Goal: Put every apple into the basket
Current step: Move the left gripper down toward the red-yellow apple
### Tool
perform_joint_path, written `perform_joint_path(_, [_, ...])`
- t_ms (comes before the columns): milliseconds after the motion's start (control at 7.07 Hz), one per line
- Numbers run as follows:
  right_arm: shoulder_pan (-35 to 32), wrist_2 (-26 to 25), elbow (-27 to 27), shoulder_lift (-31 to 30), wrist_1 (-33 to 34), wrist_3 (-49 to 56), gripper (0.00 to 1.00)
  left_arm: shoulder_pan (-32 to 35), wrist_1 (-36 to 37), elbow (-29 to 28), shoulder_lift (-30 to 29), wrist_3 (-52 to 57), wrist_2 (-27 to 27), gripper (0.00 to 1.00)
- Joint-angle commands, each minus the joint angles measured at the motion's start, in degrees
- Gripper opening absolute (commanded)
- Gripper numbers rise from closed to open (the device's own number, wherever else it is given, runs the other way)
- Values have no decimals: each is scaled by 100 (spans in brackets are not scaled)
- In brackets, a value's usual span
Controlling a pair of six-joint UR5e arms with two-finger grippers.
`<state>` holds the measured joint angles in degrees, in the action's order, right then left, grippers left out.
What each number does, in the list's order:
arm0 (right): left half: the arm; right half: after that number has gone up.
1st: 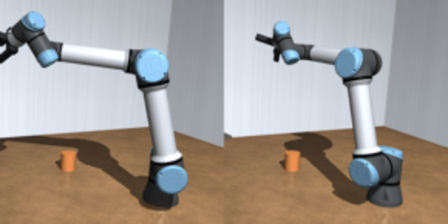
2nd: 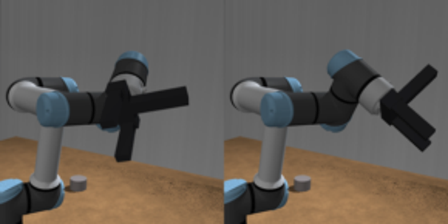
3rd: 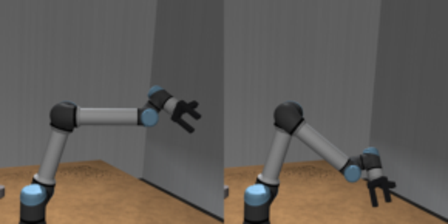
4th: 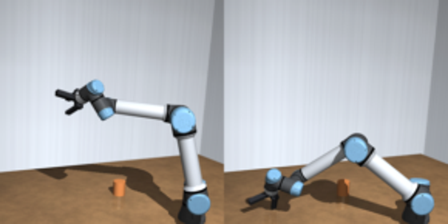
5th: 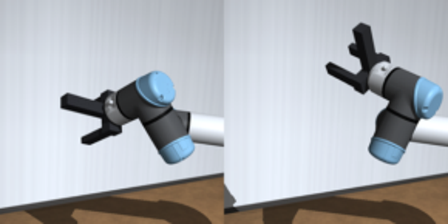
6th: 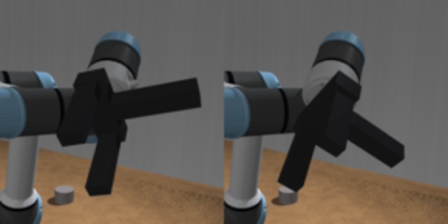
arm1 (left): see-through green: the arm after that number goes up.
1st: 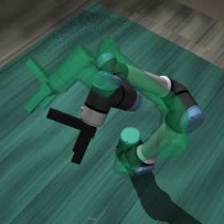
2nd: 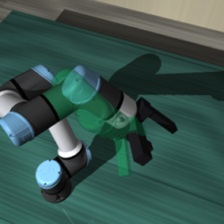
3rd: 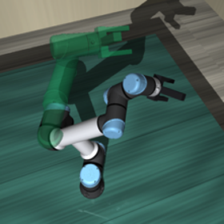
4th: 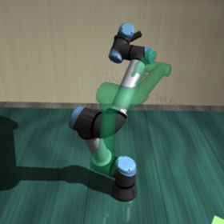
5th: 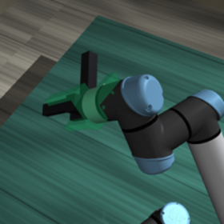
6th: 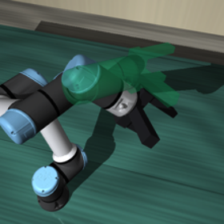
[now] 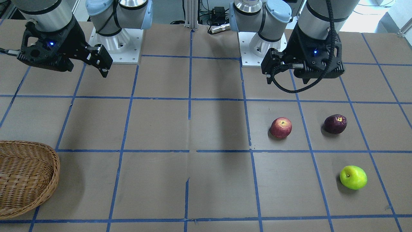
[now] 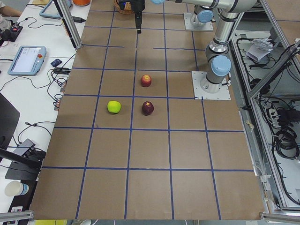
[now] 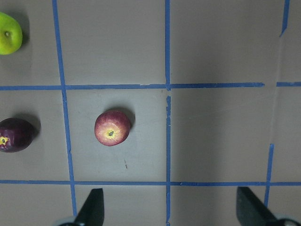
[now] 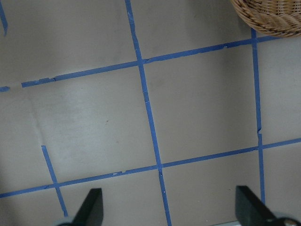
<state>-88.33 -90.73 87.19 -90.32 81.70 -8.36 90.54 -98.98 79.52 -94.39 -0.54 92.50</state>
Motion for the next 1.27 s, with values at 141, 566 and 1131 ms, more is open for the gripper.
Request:
perform_joint_path(141, [0,47,0,-3,21,-34,100,-2,20,11,9,1,5,100])
perform_joint_path(566, [0,64,-9,-12,30,-43,100,16,11,11,35,-8,-30,100])
perform_joint_path(1131, [0,47,-17,-12,48,-43,100,-754,28,412,-412,957,-65,100])
